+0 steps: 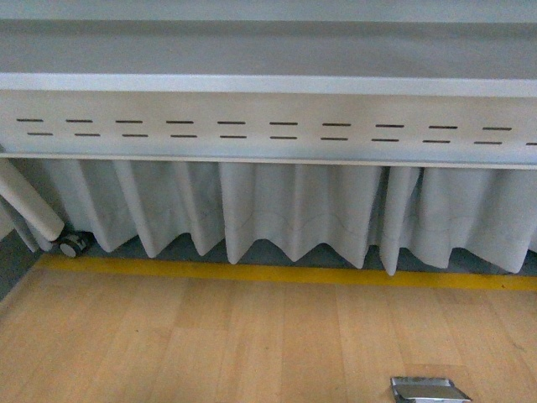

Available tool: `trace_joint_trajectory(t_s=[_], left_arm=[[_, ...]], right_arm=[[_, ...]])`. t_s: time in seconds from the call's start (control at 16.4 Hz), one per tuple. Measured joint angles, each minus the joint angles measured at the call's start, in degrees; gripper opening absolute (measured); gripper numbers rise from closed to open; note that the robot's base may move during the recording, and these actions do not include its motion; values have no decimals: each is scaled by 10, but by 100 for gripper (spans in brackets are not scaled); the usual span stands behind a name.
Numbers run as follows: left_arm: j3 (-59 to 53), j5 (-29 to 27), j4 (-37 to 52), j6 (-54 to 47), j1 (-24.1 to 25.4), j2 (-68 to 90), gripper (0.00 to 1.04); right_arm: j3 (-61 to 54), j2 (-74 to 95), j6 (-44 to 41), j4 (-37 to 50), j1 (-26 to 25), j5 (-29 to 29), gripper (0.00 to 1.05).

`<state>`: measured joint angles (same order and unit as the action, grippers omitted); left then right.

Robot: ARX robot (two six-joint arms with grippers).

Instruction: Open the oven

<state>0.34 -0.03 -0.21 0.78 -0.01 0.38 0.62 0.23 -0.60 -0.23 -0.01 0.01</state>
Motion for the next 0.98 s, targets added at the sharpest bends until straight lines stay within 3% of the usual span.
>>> trace_joint_trajectory(t_s=[0.98], left_arm=[[0, 0, 0, 0, 0, 0, 98]], right_arm=[[0, 0, 0, 0, 0, 0, 98]])
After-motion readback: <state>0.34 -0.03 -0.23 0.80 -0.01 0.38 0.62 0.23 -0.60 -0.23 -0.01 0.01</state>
